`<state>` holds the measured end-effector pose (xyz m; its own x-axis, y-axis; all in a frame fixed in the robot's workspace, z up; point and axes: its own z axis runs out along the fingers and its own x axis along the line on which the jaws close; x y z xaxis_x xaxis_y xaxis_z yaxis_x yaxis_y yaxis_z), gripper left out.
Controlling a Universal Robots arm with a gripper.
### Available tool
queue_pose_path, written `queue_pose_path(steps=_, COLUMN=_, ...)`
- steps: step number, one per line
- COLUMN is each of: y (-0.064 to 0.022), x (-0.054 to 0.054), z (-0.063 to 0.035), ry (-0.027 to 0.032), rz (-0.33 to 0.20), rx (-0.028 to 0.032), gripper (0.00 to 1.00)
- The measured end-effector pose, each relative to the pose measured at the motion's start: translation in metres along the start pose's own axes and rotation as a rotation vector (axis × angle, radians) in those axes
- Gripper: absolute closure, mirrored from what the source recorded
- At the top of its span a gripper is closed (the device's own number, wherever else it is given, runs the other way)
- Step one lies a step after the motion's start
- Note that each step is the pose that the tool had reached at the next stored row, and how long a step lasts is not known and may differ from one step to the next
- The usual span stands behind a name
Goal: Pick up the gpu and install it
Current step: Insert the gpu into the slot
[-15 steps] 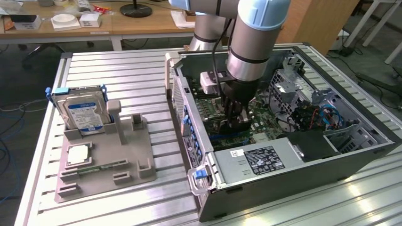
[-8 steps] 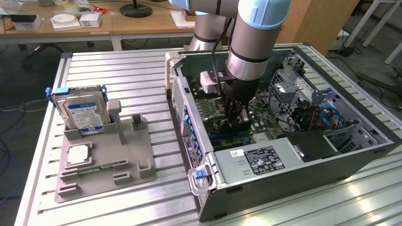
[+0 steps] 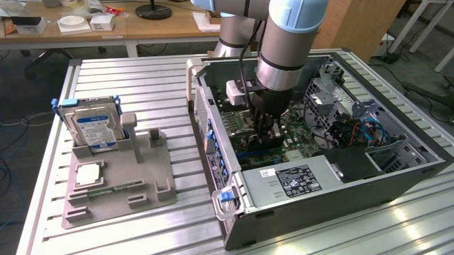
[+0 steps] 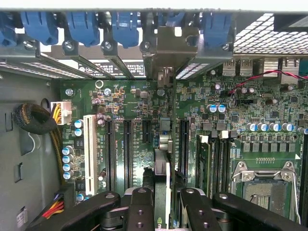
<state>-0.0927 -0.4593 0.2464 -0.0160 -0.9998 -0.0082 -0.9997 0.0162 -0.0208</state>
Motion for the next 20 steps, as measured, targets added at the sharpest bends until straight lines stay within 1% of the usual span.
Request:
queue_pose_path(steps=9, y=0.0, x=-0.0017, z=0.0002, ry=-0.0001, rz=0.0, rx=0.0, gripper=0.74)
queue_pose_path(steps=15, y=0.0001, x=-0.0017, z=0.0038, ry=-0.0001, rz=0.0, rx=0.0, gripper=0.74)
queue_pose_path(steps=20, y=0.0002, x=-0.0017, z=0.0043, ry=0.0, rz=0.0, rx=-0.0001, gripper=0.74)
